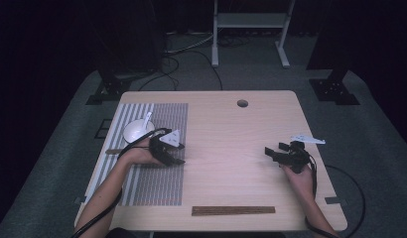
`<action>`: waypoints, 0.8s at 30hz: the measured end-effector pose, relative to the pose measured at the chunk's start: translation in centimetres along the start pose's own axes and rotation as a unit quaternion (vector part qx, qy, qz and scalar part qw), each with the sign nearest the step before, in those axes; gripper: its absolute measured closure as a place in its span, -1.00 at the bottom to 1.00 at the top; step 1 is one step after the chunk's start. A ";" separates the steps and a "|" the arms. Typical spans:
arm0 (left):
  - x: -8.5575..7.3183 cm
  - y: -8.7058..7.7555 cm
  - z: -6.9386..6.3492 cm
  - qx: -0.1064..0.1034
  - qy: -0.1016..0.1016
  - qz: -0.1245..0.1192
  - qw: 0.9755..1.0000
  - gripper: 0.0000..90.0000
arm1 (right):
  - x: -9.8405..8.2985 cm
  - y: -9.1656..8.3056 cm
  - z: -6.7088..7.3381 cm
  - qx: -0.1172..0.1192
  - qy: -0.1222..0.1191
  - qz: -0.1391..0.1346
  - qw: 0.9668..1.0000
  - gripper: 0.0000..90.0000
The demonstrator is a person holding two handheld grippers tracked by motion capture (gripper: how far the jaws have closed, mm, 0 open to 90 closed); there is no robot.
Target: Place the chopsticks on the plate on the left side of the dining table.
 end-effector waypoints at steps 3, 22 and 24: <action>0.0 0.2 0.2 0.000 -0.005 -0.001 1.000 -0.19 | 0.0 0.0 0.0 0.000 0.000 -0.001 1.000 -0.53; -0.9 0.2 0.4 -0.001 -0.022 0.016 1.000 -0.22 | 0.0 0.0 0.0 0.000 0.000 -0.001 1.000 -0.53; -0.9 0.1 0.4 -0.003 -0.023 0.014 1.000 -0.22 | 0.0 0.0 0.0 0.000 0.000 -0.001 1.000 -0.53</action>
Point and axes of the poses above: each handheld gripper's, and its own axes: y roughly forward along the jaws, x roughly out of its top, z roughly to its left, the point moved 6 cm from there along y, roughly forward along the jaws, and after that the axes turned 10 degrees about -z, right-handed, at the moved point
